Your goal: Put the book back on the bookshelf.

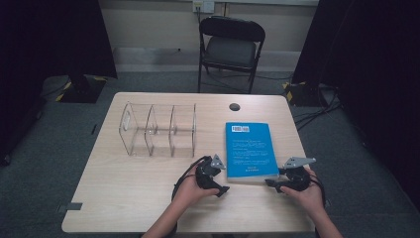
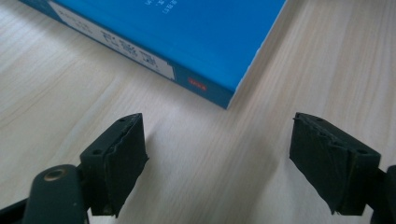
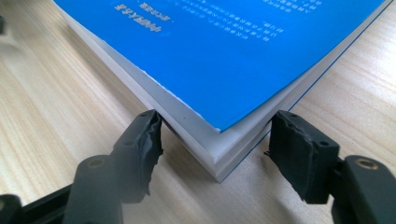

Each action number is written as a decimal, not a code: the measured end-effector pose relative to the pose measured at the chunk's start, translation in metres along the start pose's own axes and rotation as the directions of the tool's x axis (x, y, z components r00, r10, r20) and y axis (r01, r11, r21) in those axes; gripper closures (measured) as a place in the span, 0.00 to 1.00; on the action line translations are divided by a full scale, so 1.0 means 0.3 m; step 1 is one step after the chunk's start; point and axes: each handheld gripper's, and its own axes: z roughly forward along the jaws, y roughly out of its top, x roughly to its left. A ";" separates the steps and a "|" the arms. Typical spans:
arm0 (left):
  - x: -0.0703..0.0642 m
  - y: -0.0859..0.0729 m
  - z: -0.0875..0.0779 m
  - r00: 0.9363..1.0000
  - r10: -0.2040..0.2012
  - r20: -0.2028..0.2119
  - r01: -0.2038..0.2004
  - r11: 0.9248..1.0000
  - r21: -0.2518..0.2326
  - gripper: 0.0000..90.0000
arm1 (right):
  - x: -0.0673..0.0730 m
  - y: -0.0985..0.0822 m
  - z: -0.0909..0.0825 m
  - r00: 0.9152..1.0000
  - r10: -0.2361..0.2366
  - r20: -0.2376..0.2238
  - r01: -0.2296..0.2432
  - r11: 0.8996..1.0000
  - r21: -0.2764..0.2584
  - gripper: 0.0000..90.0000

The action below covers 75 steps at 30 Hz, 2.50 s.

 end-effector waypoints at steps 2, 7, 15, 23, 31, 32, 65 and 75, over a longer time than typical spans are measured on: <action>0.003 0.006 0.015 1.000 -0.018 0.000 0.018 1.000 -0.007 0.21 | 0.003 0.004 -0.002 1.000 0.001 0.002 -0.001 1.000 0.009 0.42; 0.001 0.014 0.036 1.000 -0.022 -0.005 0.022 0.999 -0.037 0.21 | 0.002 0.008 -0.006 1.000 0.004 0.005 -0.004 1.000 0.012 0.43; -0.018 0.046 0.056 0.999 0.032 -0.020 -0.032 0.999 0.003 0.20 | 0.005 0.016 -0.021 1.000 0.009 0.007 -0.009 1.000 -0.017 0.45; -0.013 0.065 0.020 0.999 0.021 -0.028 -0.023 0.999 -0.040 0.22 | 0.009 0.030 -0.037 1.000 0.021 0.016 -0.020 0.999 -0.035 0.48; -0.018 0.102 0.008 0.999 0.038 -0.010 -0.038 0.998 -0.039 0.21 | 0.011 0.045 -0.045 0.999 0.030 0.014 -0.030 0.999 -0.042 0.48; -0.022 0.113 0.011 0.999 0.043 -0.003 -0.043 0.998 -0.045 0.21 | 0.009 0.047 -0.046 0.999 0.034 0.010 -0.033 0.999 -0.040 0.48; -0.053 0.259 0.139 0.992 0.121 -0.032 -0.123 0.991 -0.059 0.17 | 0.005 0.094 -0.067 0.998 0.067 -0.013 -0.067 0.996 -0.054 0.49; -0.058 0.279 0.162 0.987 0.151 -0.061 -0.153 0.987 -0.045 0.16 | 0.004 0.100 -0.069 0.997 0.069 -0.017 -0.070 0.996 -0.058 0.49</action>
